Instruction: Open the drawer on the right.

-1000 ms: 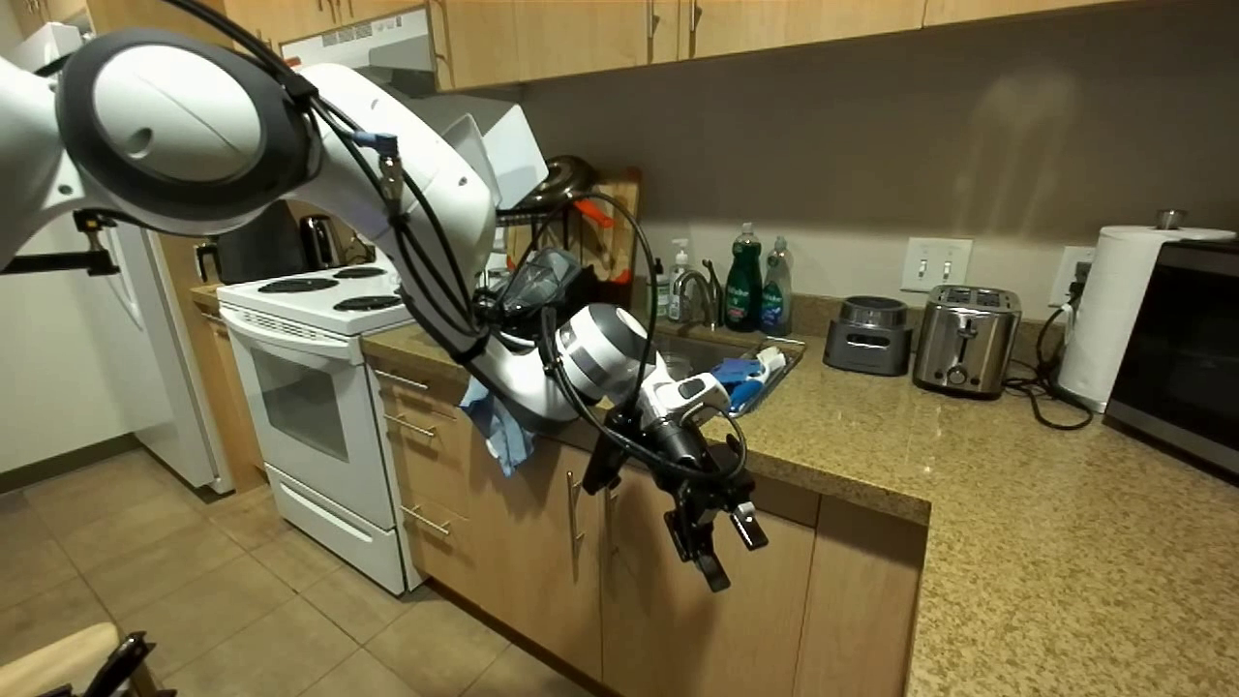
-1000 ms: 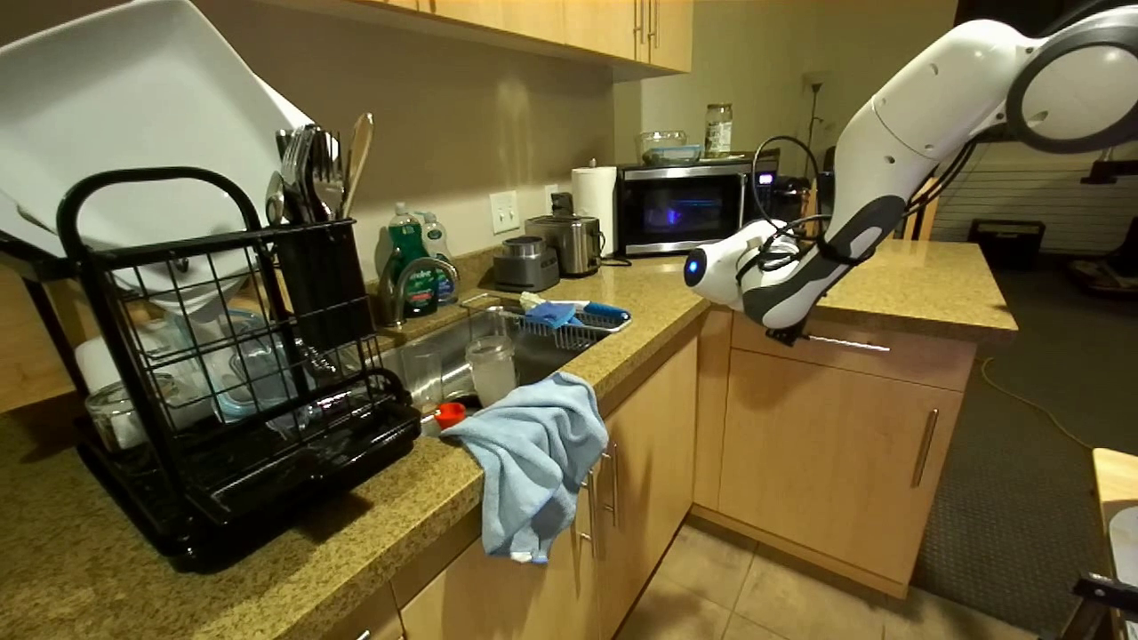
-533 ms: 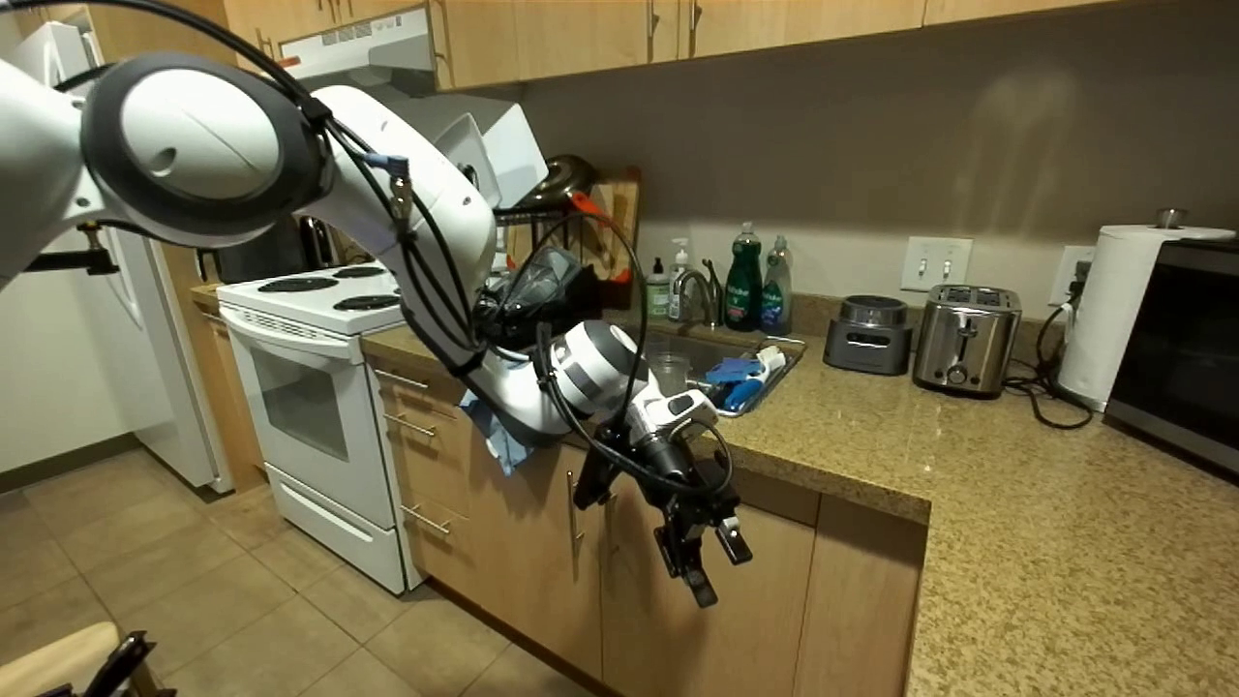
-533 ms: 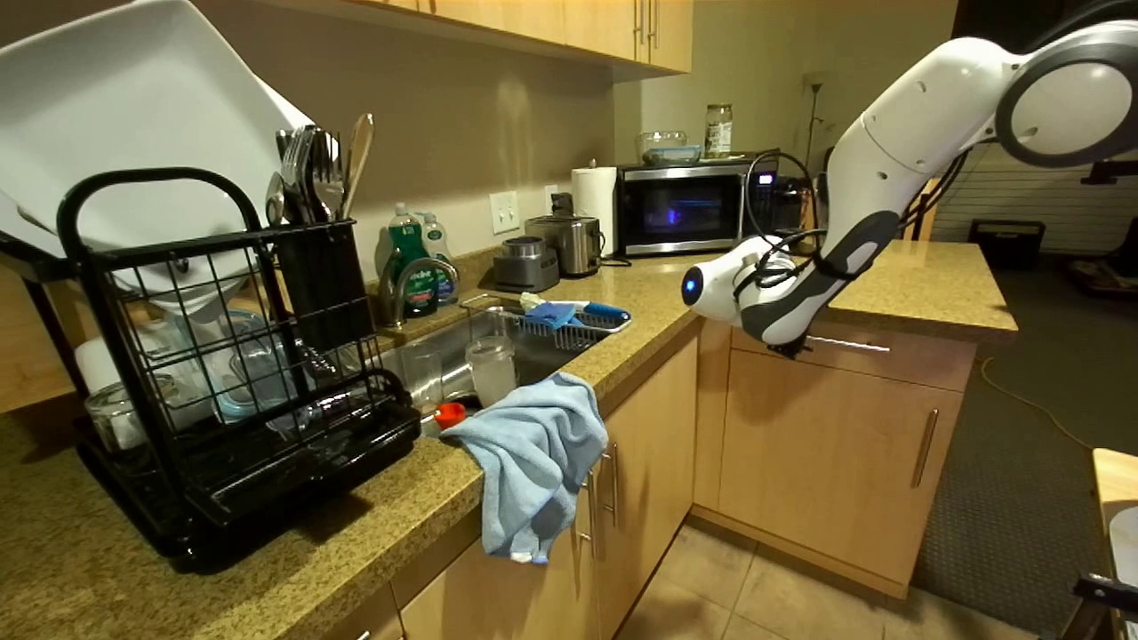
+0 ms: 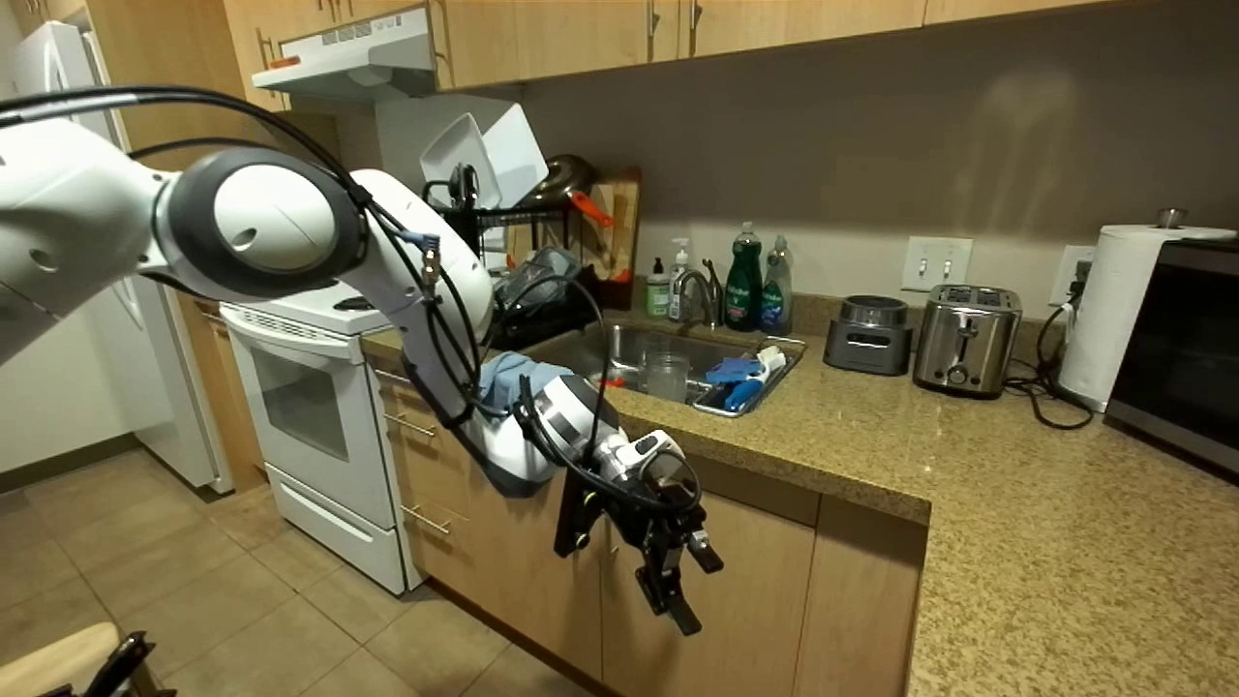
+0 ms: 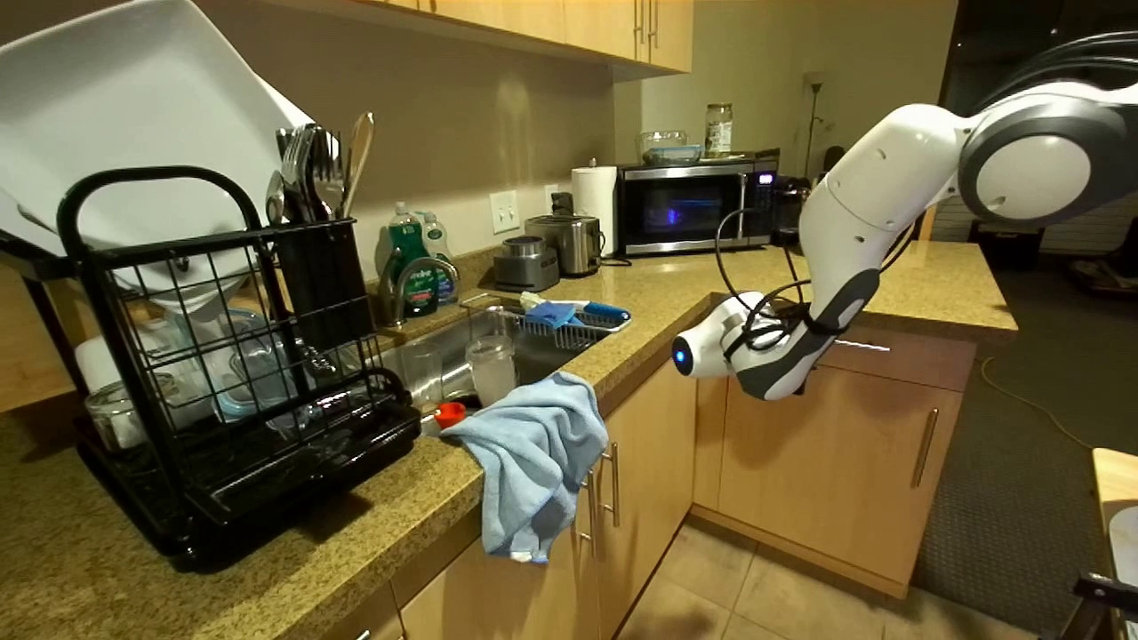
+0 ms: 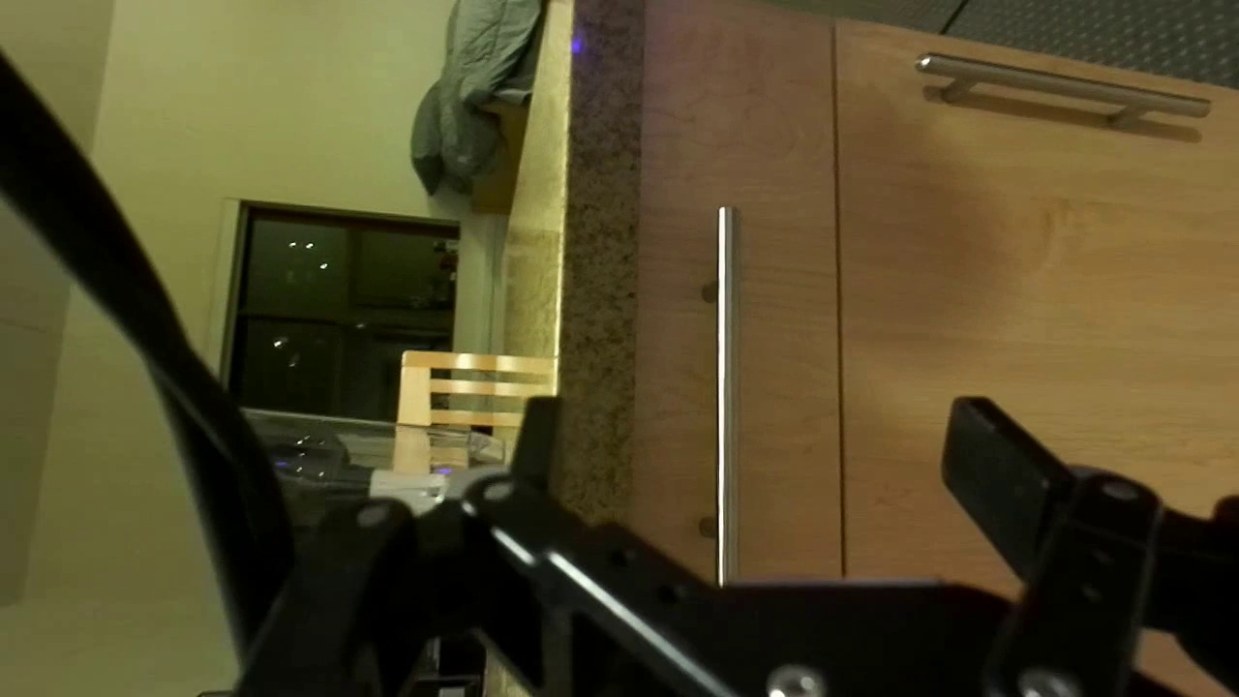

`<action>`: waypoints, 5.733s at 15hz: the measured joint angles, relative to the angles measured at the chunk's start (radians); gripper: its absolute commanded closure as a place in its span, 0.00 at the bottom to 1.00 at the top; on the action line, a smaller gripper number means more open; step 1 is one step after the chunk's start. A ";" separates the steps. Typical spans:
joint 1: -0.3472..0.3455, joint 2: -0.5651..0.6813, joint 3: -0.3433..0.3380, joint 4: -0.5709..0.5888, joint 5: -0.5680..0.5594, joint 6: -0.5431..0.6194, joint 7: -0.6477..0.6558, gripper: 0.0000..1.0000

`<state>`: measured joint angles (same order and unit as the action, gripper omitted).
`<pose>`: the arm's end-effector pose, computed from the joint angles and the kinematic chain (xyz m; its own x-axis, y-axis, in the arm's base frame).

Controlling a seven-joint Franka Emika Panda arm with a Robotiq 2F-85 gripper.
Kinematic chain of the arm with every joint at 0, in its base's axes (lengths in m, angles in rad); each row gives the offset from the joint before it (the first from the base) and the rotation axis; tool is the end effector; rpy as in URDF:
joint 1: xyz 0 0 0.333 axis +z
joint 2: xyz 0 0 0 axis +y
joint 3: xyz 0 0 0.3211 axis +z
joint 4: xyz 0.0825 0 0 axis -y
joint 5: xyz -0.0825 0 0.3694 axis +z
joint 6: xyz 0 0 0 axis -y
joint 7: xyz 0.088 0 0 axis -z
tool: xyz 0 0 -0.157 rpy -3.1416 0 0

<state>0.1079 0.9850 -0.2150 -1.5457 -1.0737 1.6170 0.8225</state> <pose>0.5882 -0.1856 0.1011 0.9273 -0.3581 -0.1087 0.0444 -0.1831 0.9821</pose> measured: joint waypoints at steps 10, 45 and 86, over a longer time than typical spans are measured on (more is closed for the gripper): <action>-0.047 0.171 -0.011 0.155 -0.377 -0.021 -0.025 0.00; -0.223 0.436 -0.048 0.399 -0.479 0.201 -0.245 0.00; -0.366 0.177 -0.020 -0.028 -0.878 0.340 0.226 0.88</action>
<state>-0.2578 1.1618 -0.2354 -1.5733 -1.9522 1.9573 1.0489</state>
